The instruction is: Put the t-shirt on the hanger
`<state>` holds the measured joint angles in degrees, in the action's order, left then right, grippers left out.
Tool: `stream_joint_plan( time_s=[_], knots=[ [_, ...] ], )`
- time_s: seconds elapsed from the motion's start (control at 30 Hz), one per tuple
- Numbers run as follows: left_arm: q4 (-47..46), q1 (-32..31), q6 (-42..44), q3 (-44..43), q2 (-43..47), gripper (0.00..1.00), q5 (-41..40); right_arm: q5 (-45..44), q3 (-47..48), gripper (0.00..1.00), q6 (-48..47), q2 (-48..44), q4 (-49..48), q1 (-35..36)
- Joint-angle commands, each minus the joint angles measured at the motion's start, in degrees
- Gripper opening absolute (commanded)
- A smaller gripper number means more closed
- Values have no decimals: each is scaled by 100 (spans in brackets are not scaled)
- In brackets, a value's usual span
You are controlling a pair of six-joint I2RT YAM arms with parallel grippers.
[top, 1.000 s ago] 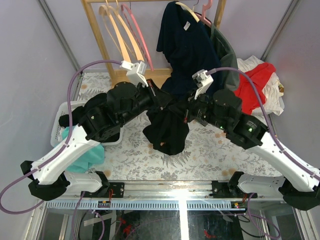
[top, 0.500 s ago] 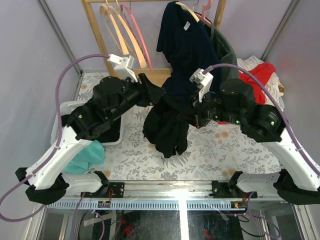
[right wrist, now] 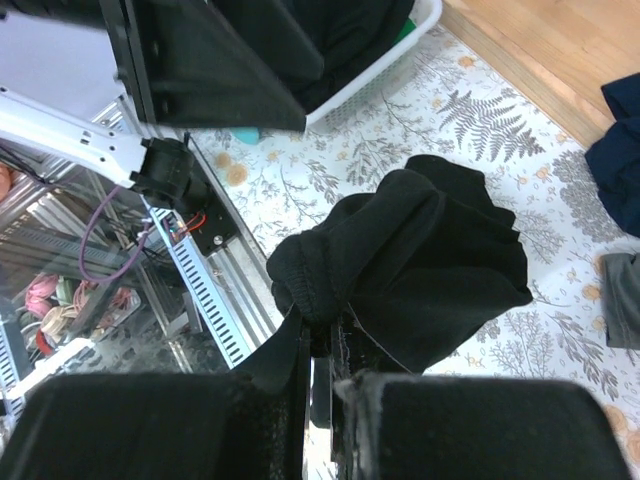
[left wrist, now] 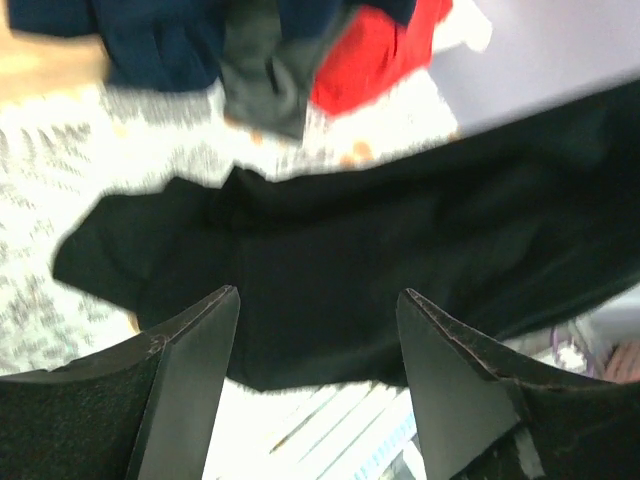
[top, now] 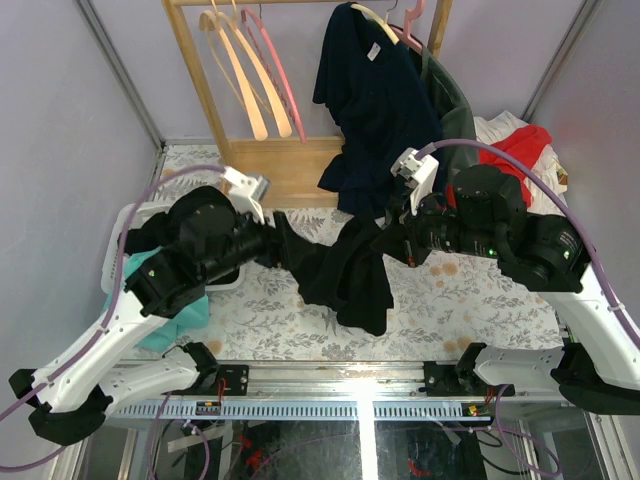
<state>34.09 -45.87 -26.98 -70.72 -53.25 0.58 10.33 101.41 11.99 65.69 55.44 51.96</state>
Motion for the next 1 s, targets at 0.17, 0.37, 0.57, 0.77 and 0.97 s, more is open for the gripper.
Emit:
stream_joint_plan(
  time_s=[0.17, 0.37, 0.57, 0.77, 0.97],
  knots=[
    [-491, -493, -79, 1488, 932, 70, 915, -876, 574, 0, -121, 463, 247, -19],
    [-496, -841, 152, 1900, 814, 71, 278, -861, 831, 0, -189, 872, 189, -39],
    [-668, -966, 364, 2262, 445, 72, -181, -804, 1138, 0, -252, 1027, 299, -96],
    [-1108, -985, 395, 2488, 256, 73, -102, -764, 1354, 0, -316, 1069, 453, -186],
    [-1533, -986, 272, 2468, 159, 73, -777, -654, 1273, 0, -329, 956, 419, -225]
  ],
)
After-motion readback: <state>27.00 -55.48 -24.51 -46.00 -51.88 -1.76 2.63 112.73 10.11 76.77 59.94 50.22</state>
